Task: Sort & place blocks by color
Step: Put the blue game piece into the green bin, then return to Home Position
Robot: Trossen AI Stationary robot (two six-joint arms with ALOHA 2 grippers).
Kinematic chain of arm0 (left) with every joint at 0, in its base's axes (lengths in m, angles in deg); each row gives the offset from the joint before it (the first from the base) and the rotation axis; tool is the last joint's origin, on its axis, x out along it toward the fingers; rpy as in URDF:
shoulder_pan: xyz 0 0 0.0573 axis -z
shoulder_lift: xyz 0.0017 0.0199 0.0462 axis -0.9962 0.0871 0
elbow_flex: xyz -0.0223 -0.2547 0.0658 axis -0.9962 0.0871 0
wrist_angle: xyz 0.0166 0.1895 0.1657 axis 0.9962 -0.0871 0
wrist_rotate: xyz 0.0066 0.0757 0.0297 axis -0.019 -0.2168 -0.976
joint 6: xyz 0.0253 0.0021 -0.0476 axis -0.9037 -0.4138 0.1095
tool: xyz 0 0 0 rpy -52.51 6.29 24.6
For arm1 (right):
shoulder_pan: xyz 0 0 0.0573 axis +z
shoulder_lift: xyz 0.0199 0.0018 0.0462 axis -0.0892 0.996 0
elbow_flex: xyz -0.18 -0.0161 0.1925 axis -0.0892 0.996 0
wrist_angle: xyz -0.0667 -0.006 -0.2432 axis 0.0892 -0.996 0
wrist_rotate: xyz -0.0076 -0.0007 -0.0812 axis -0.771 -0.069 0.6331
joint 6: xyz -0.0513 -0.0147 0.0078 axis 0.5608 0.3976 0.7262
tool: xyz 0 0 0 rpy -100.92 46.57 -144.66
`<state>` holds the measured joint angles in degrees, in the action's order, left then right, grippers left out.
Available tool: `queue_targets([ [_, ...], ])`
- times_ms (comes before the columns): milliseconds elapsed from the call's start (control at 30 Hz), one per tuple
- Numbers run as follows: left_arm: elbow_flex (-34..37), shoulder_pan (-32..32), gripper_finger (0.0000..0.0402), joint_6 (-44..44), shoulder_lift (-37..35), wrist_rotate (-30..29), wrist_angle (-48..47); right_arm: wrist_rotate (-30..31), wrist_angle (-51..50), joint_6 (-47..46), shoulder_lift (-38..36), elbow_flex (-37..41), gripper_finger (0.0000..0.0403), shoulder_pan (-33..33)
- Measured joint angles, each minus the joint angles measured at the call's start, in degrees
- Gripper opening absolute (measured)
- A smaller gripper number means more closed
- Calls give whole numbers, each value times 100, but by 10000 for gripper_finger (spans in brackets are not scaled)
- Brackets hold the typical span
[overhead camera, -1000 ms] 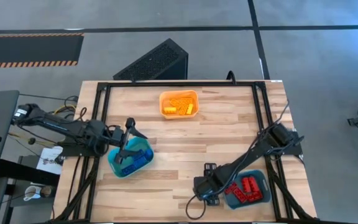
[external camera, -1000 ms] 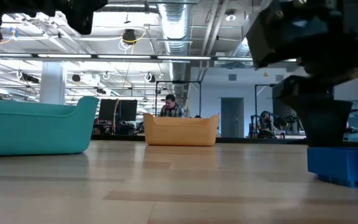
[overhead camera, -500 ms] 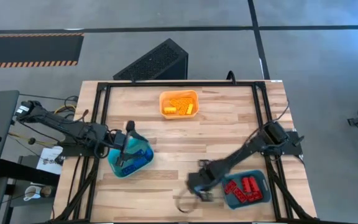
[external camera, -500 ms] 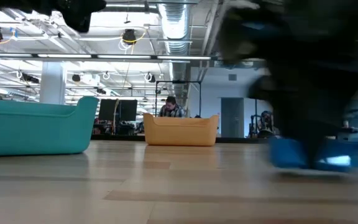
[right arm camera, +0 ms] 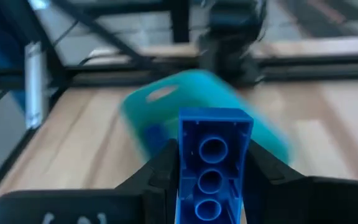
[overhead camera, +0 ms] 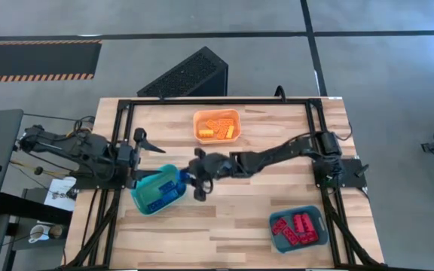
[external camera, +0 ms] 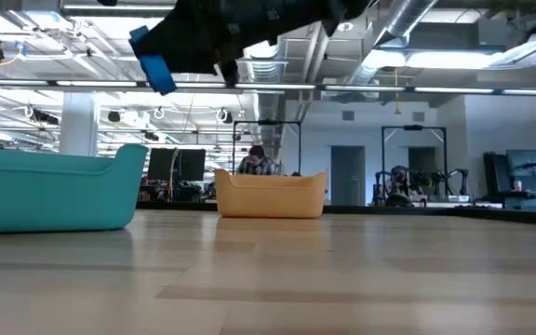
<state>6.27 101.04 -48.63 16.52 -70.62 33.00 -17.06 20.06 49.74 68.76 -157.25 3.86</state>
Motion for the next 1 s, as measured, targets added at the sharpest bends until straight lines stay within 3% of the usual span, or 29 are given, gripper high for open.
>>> queue_targets([
  [167,11,1,286,46,-146,-3,-75,-172,628,73,18,5,120,-279],
  [467,9,-1,286,-1,-146,-40,38,-175,1290,242,20,5,141,-213],
  [667,9,-3,286,-20,-146,-74,86,-183,1992,176,707,5,146,-182],
  [800,9,-3,286,15,-146,-82,50,-202,2381,-103,856,-18,207,-191],
  [1000,9,-3,286,-55,-146,-82,-3,-348,2159,-282,765,-12,321,-208],
])
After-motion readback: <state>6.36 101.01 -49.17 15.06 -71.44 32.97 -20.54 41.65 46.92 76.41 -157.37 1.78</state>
